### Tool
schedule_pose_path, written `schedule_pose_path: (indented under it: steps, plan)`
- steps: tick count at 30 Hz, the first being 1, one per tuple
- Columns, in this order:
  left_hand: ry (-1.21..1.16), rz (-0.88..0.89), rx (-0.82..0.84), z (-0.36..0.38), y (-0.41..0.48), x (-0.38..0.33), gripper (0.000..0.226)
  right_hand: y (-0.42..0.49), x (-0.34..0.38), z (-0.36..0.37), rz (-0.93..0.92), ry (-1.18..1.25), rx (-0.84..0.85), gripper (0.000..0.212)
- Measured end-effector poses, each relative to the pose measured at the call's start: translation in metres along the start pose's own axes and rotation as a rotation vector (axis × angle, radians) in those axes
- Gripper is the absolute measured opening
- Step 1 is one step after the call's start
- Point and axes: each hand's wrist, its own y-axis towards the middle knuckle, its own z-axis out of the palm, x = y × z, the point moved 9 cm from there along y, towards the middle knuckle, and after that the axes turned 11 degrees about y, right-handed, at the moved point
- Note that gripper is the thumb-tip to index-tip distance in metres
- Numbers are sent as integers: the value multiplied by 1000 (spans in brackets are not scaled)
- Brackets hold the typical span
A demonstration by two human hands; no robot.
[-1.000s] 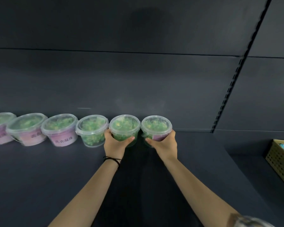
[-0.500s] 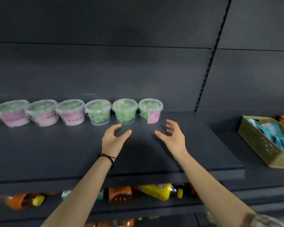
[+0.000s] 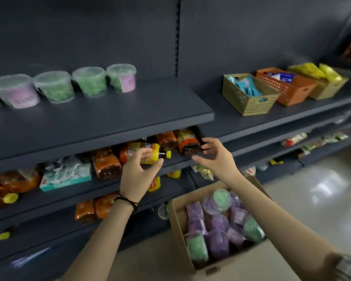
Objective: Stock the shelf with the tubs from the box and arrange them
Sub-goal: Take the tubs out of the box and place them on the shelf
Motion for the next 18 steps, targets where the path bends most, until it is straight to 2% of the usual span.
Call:
schedule_pose_path:
  steps: [5,9,13,18]
  plan:
    - [113,-115,253,122,-37,27,41,-30,-101,-61,191,-123,-11,58]
    - [202,-263,404,212,-61,55,44,-39,-185,-96,326,-188,59,54]
    - [231,-434,496,298,-82,94,50,-36,-273,-110,429,-282,216,53]
    - [254,-613,510,378,-108,156,61,-38,-381,-98,519,-352,376,62]
